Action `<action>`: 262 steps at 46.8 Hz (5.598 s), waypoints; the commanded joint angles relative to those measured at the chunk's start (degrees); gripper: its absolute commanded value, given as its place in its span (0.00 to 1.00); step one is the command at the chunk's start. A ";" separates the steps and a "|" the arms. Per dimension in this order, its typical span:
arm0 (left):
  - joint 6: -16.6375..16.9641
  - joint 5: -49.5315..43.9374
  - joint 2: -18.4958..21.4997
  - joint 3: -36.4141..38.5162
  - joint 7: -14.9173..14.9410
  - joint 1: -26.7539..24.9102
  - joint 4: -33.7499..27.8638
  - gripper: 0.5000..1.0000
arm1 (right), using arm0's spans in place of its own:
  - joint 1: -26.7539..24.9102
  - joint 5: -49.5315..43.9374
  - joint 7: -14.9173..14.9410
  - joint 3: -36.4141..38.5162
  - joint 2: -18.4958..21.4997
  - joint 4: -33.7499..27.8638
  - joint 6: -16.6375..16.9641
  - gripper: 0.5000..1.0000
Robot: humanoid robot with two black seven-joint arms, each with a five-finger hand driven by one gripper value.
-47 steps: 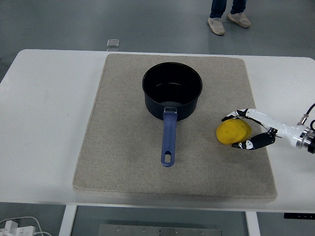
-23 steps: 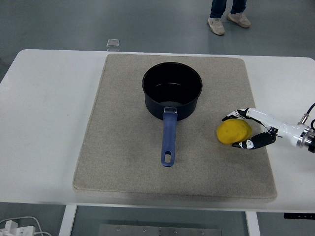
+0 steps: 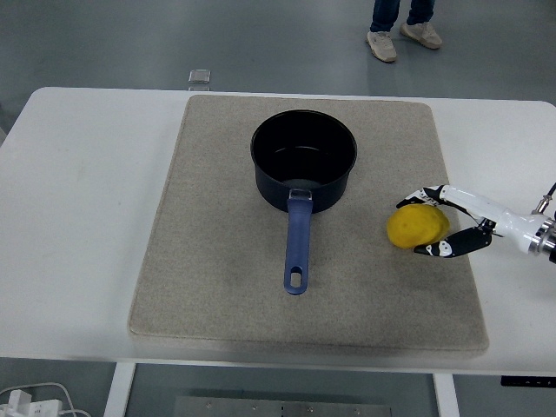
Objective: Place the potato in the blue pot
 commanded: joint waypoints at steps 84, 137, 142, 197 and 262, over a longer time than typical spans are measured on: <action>0.00 0.00 0.00 0.00 0.00 0.00 0.00 1.00 | 31.43 8.91 -10.89 -4.29 23.45 -15.75 11.93 0.00; 0.00 0.00 0.00 0.00 0.00 0.00 0.00 1.00 | 26.60 9.08 -10.28 -8.24 35.77 -29.38 12.11 0.00; 0.00 0.00 0.00 0.00 0.00 0.00 0.09 1.00 | 26.08 9.08 -10.28 -8.24 35.85 -29.47 11.94 0.00; 0.00 0.00 0.00 0.00 0.00 0.00 0.00 1.00 | 24.84 9.61 -10.36 -7.98 36.47 -31.05 10.79 0.85; 0.00 0.00 0.00 0.00 0.00 0.00 0.00 1.00 | 15.97 66.64 -18.45 1.25 17.04 -40.80 18.26 0.85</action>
